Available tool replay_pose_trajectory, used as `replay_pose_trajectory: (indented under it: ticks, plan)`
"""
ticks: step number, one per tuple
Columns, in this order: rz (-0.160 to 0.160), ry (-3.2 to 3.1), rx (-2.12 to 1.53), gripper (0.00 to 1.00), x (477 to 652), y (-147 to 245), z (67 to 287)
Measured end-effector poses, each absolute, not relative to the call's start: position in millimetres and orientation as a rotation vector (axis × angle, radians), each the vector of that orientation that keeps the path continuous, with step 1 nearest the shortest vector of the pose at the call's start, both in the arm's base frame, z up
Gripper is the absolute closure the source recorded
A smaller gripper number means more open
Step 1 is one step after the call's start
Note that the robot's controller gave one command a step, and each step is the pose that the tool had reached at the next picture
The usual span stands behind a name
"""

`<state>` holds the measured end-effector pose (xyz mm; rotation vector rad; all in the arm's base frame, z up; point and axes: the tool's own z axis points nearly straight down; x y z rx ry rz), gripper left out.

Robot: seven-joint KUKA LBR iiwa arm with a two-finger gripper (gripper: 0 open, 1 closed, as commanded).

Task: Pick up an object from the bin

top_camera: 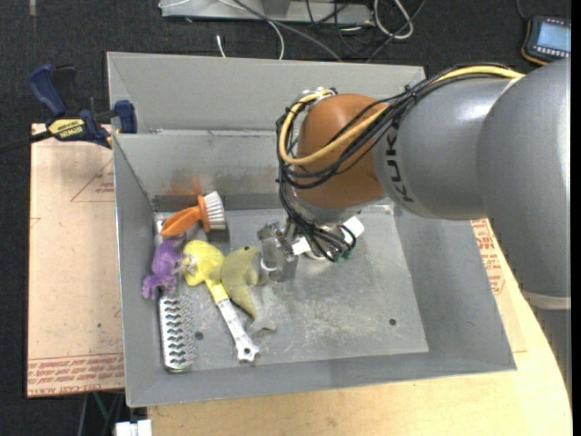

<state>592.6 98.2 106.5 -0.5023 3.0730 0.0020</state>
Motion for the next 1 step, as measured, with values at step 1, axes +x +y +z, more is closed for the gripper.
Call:
replay_pose_trajectory:
  ticks: [1]
  plan:
    - [0.003, 3.072, -0.502, 1.00, 592.9, 98.6, 113.7]
